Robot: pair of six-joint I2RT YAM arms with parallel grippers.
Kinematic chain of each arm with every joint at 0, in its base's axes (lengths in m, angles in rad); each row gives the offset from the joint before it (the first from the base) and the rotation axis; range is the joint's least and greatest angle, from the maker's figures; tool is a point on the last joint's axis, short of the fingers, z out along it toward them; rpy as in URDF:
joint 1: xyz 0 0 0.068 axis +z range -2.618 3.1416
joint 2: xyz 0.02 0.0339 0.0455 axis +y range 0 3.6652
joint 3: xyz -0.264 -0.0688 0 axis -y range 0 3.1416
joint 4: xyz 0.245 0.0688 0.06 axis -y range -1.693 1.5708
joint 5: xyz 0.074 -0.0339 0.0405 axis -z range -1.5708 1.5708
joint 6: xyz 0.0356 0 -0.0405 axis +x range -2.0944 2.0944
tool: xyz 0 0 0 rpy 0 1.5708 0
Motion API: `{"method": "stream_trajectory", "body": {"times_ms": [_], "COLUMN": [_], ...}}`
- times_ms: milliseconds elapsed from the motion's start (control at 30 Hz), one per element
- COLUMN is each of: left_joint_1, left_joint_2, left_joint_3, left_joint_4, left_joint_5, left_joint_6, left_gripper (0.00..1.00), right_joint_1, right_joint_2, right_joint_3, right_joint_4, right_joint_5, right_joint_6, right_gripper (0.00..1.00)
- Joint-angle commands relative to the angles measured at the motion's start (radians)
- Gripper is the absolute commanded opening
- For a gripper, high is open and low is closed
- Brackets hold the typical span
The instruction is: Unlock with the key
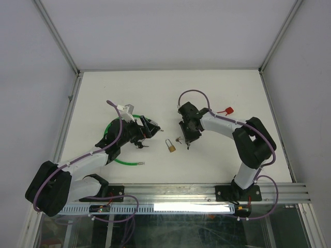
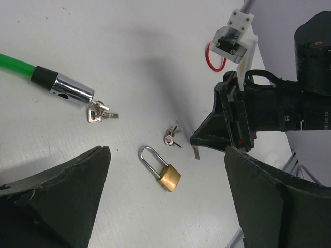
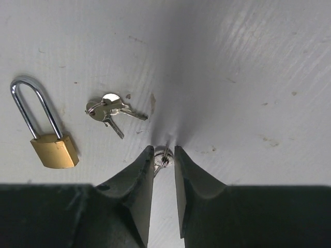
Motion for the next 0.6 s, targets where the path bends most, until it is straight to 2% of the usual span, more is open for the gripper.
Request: {"method": "stream_trajectory", "body": {"times_ms": [0, 67, 200, 333, 567], "left_joint_1": [0.009, 0.009, 0.009, 0.010, 0.009], "left_joint_2": [-0.028, -0.028, -0.033, -0.036, -0.012], "left_joint_3": [-0.002, -0.003, -0.004, -0.007, -0.010], "left_joint_4": [0.041, 0.039, 0.041, 0.060, 0.123], "left_joint_5": [0.006, 0.006, 0.010, 0.028, 0.102], "left_joint_6": [0.025, 0.023, 0.019, 0.003, -0.048], "left_gripper": [0.96, 0.96, 0.96, 0.96, 0.96], "right_joint_1": [0.009, 0.012, 0.015, 0.015, 0.028], "right_joint_2": [0.014, 0.017, -0.004, -0.072, -0.225], "right_joint_3": [0.046, 0.047, 0.037, 0.007, -0.106], "right_joint_4": [-0.022, -0.027, -0.012, 0.050, 0.275], "right_joint_5": [-0.026, -0.033, -0.035, -0.075, -0.128], "right_joint_6": [-0.015, -0.015, -0.004, 0.027, 0.136], "right_gripper": [0.23, 0.21, 0.08, 0.00, 0.00]}}
